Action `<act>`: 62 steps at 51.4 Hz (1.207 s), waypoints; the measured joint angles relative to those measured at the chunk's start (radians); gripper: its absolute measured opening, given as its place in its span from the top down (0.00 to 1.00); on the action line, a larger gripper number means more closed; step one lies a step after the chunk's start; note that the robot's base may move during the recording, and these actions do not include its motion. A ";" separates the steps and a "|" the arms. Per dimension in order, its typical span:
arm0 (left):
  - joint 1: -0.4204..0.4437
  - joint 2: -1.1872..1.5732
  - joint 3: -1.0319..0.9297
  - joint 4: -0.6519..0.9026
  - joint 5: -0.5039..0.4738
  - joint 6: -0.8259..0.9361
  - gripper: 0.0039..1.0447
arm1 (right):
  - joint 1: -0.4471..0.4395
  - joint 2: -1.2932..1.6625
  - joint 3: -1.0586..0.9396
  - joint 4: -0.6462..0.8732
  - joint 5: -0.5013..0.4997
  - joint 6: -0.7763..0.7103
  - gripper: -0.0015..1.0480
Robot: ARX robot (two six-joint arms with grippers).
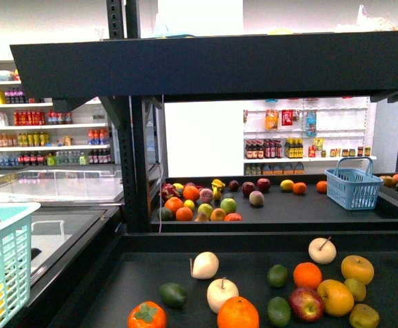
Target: Pick lemon from shelf
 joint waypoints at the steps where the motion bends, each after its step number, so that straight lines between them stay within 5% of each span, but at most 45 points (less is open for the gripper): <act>1: 0.000 0.000 -0.003 0.000 0.005 0.006 0.38 | 0.000 0.000 0.000 0.000 0.000 0.000 0.07; 9: 0.008 -0.053 -0.114 -0.095 0.049 0.137 0.05 | 0.000 0.000 0.000 0.000 0.000 0.000 0.07; 26: 0.039 -0.257 -0.197 -0.253 0.064 0.291 0.07 | 0.000 0.000 0.000 0.000 0.000 0.000 0.07; 34: 0.035 -0.464 -0.245 -0.541 0.063 0.504 0.07 | 0.000 0.000 0.000 0.000 0.000 0.000 0.07; 42: -0.029 -0.815 -0.325 -0.864 -0.081 0.930 0.07 | 0.000 0.000 0.000 0.000 0.000 0.000 0.07; 55: -0.233 -1.320 -0.466 -1.170 -0.277 1.272 0.07 | 0.000 0.000 0.000 0.000 0.000 0.000 0.07; 62: -0.249 -1.608 -0.565 -1.434 0.047 1.507 0.29 | 0.000 0.000 0.000 0.000 0.000 0.000 0.07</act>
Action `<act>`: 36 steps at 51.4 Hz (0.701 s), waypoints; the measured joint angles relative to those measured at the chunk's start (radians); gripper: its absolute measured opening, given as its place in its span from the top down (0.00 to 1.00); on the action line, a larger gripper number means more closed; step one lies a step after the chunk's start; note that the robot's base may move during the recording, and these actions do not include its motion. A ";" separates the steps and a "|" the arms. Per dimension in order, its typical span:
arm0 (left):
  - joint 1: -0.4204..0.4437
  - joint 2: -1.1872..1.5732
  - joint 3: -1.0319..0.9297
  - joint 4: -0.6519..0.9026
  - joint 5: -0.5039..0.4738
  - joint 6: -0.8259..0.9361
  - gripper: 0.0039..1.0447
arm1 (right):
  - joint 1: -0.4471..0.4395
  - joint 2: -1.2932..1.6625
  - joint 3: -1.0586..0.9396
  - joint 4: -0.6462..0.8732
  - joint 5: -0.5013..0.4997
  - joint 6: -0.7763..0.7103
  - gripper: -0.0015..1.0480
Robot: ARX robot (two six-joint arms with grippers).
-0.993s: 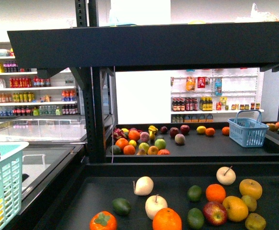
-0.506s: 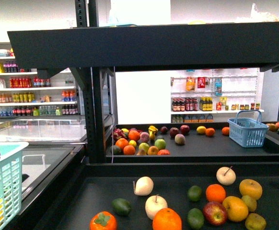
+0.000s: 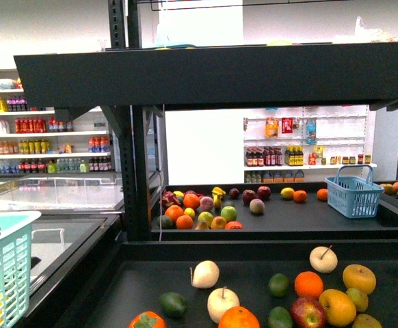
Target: Pick lemon from shelf
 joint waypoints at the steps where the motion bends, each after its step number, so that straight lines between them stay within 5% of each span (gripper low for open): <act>1: 0.000 -0.043 -0.026 -0.029 0.023 0.019 0.32 | 0.000 0.000 0.000 0.000 0.000 0.000 0.07; 20: 0.001 -0.280 -0.267 -0.006 0.047 0.101 0.99 | 0.000 0.000 0.000 0.000 0.000 0.000 0.07; 36: 0.001 -0.335 -0.345 0.017 0.048 0.107 0.98 | 0.000 0.000 0.000 0.000 0.000 0.000 0.07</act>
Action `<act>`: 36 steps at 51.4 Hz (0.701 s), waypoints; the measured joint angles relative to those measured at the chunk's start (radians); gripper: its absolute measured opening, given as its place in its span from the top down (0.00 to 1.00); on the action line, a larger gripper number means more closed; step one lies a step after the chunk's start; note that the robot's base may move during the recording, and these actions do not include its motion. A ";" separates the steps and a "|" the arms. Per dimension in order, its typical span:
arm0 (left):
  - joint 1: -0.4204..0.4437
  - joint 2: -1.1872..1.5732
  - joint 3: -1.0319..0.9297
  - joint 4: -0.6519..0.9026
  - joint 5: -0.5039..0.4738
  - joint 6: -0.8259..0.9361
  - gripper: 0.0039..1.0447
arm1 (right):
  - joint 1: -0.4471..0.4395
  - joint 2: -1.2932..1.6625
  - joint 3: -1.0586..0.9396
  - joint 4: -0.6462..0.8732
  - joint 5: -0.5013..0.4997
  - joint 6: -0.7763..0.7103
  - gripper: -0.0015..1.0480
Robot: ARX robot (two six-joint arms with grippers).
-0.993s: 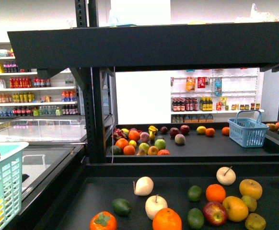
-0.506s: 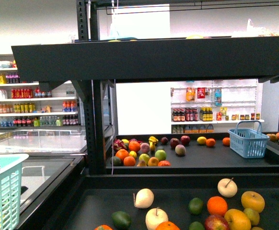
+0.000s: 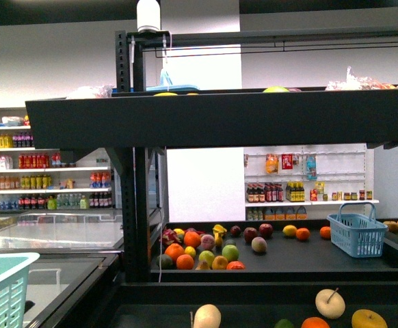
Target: Pick lemon from shelf
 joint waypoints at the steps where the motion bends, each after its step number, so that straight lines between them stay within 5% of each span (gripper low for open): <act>1: 0.000 -0.002 -0.003 0.002 0.000 0.000 0.98 | 0.000 0.000 0.000 0.000 0.000 0.000 0.07; 36: 0.000 -0.085 -0.095 0.016 0.000 0.000 0.98 | 0.000 0.000 0.000 0.000 0.000 0.000 0.07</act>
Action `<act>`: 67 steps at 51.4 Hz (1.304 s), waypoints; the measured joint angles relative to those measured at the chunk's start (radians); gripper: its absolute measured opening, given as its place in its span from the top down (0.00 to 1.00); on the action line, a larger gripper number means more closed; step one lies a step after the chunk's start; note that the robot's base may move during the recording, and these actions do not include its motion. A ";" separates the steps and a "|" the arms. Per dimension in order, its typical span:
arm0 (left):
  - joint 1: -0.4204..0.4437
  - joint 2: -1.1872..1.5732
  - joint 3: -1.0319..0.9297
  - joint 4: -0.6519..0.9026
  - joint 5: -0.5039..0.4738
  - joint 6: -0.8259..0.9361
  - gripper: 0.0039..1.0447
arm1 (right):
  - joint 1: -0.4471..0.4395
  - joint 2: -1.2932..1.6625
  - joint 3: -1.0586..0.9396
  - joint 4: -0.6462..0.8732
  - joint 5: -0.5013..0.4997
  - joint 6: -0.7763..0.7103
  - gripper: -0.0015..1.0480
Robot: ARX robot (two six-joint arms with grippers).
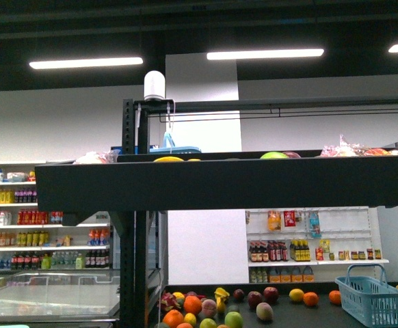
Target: Pick lemon from shelf
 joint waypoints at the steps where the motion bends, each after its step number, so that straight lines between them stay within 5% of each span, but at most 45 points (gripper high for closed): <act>1: 0.000 0.000 0.000 0.000 0.000 0.000 0.98 | 0.000 0.000 0.000 0.000 0.000 0.000 0.07; 4: 0.000 0.000 0.000 0.000 0.000 0.000 0.94 | 0.000 0.000 0.000 0.000 0.000 0.000 0.07; 30: 0.000 0.000 0.000 0.000 0.000 0.000 0.06 | 0.000 0.000 0.000 0.000 0.000 0.000 0.07; 67: 0.000 0.000 0.000 0.000 0.000 0.002 0.07 | 0.000 0.000 0.000 0.000 0.000 0.000 0.07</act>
